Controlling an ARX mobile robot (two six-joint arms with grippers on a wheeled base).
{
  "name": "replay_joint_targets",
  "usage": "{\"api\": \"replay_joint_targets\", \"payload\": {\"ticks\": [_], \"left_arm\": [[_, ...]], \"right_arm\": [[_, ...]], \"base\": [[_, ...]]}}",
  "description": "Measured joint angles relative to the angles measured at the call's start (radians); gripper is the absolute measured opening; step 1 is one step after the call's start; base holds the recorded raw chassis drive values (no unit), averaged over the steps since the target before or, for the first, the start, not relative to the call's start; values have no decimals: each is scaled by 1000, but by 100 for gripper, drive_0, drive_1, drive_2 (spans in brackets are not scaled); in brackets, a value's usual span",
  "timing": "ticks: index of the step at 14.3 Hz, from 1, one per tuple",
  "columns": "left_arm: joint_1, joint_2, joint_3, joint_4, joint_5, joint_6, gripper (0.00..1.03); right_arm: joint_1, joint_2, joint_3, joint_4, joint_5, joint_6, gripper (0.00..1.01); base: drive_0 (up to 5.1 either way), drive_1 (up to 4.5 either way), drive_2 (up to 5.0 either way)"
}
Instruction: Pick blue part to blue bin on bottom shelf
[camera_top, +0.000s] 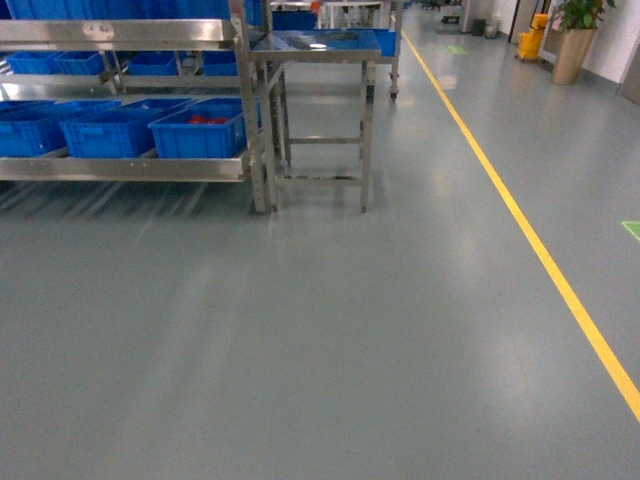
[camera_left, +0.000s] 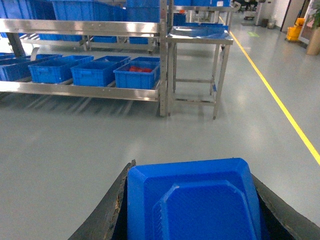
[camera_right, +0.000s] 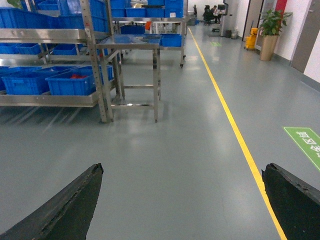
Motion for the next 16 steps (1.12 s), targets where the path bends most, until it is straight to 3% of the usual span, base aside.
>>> {"api": "replay_joint_targets", "payload": {"ticks": [16], "left_arm": [[0, 0, 0, -3, 0, 0, 44]], "right_arm": [[0, 0, 0, -2, 0, 0, 98]], "base": [[5, 416, -407]]}}
